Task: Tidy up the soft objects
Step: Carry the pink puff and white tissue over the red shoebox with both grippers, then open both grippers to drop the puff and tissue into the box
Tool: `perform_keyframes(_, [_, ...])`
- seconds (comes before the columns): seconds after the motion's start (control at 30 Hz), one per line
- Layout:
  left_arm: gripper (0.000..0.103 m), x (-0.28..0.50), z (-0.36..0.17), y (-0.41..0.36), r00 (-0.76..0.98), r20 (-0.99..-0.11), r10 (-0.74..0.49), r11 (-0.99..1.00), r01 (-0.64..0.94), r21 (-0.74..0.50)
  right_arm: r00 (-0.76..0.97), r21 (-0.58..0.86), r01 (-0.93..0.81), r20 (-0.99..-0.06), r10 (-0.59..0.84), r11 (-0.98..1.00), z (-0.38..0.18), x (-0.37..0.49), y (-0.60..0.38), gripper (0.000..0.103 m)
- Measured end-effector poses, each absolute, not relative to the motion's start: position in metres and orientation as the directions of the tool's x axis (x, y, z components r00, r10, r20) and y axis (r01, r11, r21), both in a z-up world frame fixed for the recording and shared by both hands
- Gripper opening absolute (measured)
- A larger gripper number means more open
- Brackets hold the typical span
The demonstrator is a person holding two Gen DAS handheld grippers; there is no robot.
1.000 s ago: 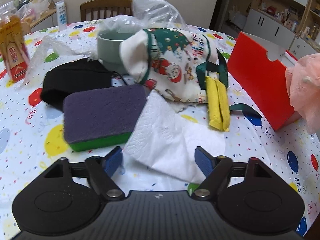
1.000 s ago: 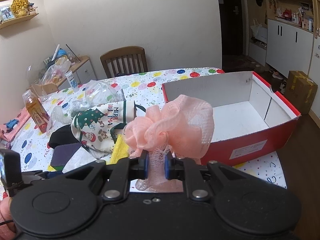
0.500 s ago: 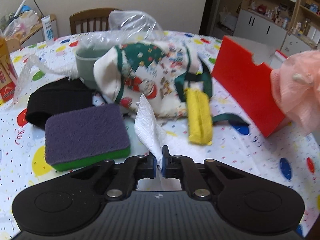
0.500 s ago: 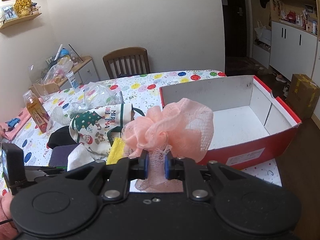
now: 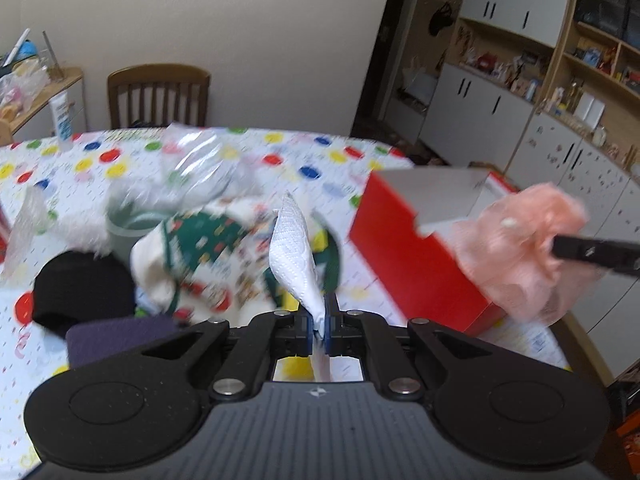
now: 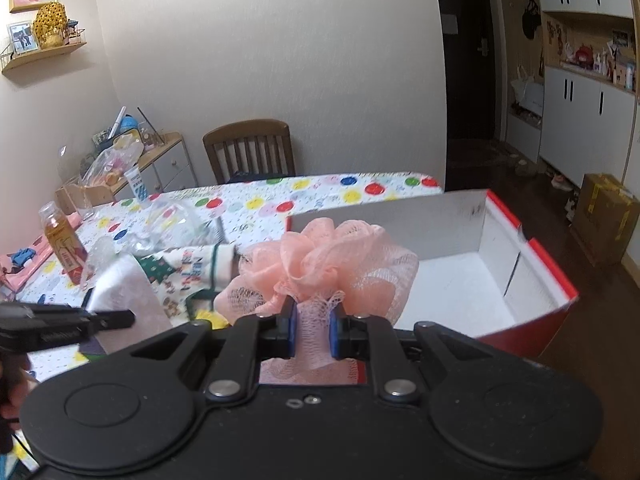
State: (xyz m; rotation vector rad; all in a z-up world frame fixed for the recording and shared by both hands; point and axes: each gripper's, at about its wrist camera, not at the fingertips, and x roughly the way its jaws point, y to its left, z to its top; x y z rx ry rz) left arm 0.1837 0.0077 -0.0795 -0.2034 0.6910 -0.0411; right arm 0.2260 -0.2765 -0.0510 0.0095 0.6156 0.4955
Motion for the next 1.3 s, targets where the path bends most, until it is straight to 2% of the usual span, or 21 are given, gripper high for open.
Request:
perform_keyframes(0.23, [0.005, 0.218, -0.048, -0.026, 0.788, -0.591, -0.171, 0.978, 0.061, -0.202, 0.738, 0.144, -0.407, -0.531, 0.418, 0.902, -0.050, 0.252, -0.303, 0.014])
perform_keyframes(0.57, [0.005, 0.290, -0.022, -0.089, 0.769, -0.572, -0.285, 0.956, 0.189, -0.222, 0.755, 0.144, -0.334, -0.551, 0.356, 0.932, -0.062, 0.287, -0.345, 0.014])
perform_keyframes(0.9, [0.005, 0.356, -0.067, -0.143, 0.661, -0.673, -0.332, 0.943, 0.235, -0.235, 0.718, 0.127, -0.342, -0.604, 0.346, 0.931, -0.081, 0.311, -0.349, 0.014])
perform_keyframes(1.3, [0.005, 0.400, -0.122, -0.176, 0.562, -0.779, -0.278, 0.955, 0.245, -0.165, 0.654, 0.092, -0.372, -0.680, 0.331, 0.924, -0.107, 0.346, -0.340, 0.014])
